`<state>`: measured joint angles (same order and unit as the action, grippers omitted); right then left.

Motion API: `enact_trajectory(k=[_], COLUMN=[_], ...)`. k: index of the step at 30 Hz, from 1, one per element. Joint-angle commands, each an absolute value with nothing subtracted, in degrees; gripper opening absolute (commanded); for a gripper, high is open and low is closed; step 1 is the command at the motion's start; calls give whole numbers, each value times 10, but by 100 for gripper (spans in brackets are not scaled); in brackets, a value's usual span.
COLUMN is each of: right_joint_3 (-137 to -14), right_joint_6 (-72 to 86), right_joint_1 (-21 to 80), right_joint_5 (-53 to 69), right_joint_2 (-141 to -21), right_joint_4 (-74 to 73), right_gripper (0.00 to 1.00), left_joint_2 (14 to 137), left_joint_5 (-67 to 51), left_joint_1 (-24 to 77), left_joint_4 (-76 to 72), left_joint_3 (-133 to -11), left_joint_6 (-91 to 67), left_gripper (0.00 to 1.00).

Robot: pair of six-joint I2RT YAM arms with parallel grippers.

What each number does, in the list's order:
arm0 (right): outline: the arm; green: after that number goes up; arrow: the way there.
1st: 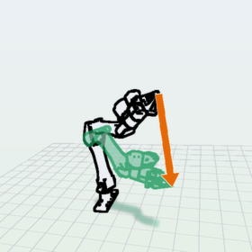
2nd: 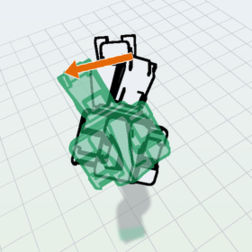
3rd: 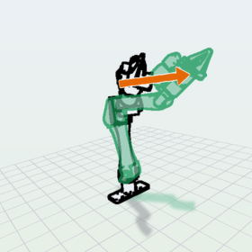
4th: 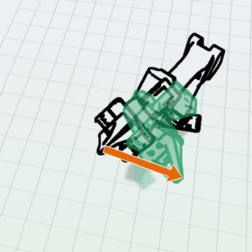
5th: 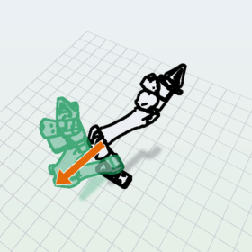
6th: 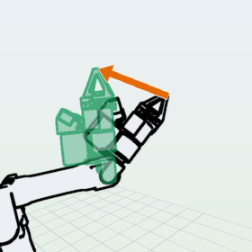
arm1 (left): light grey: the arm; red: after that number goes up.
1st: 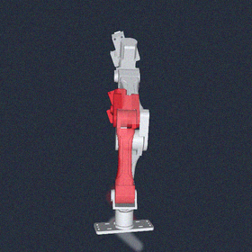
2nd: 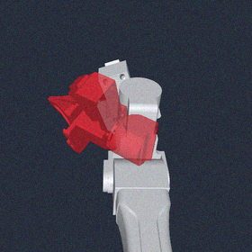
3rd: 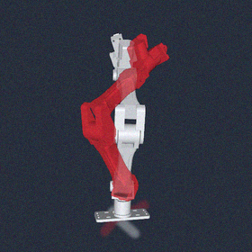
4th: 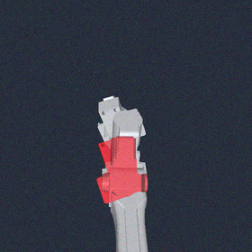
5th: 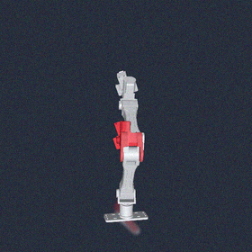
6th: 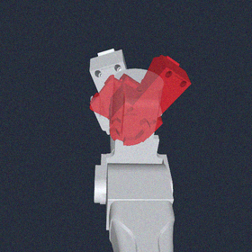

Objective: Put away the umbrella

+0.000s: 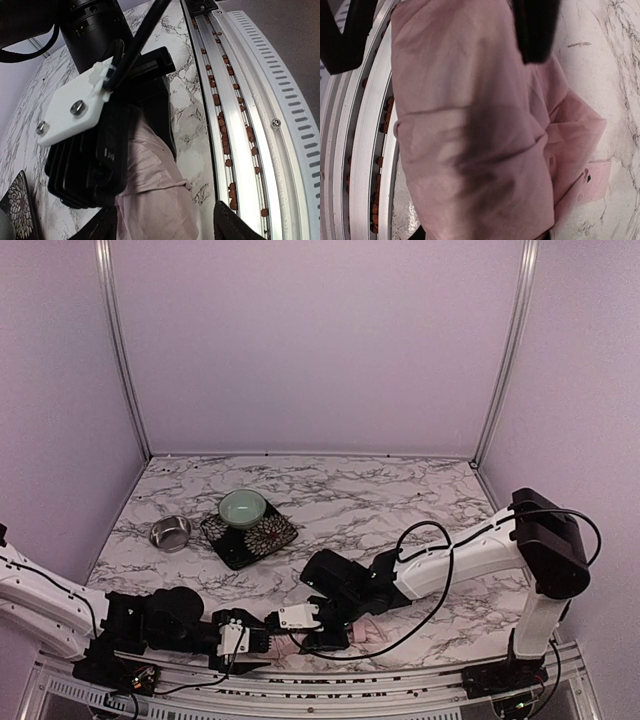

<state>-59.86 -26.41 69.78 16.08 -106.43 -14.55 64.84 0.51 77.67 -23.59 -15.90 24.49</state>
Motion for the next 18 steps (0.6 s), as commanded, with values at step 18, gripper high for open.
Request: enact_trajectory(k=[18], right_joint_3=[-613], right_joint_6=[-216], right_joint_1=[651], right_joint_5=[271], right_joint_2=[-1157], right_joint_4=[-355], right_gripper=[0], left_joint_2=[805], left_joint_5=[81], left_joint_1=[792], left_joint_4=[-261], left_joint_3=[-255], left_joint_6=[315], left_gripper=[79])
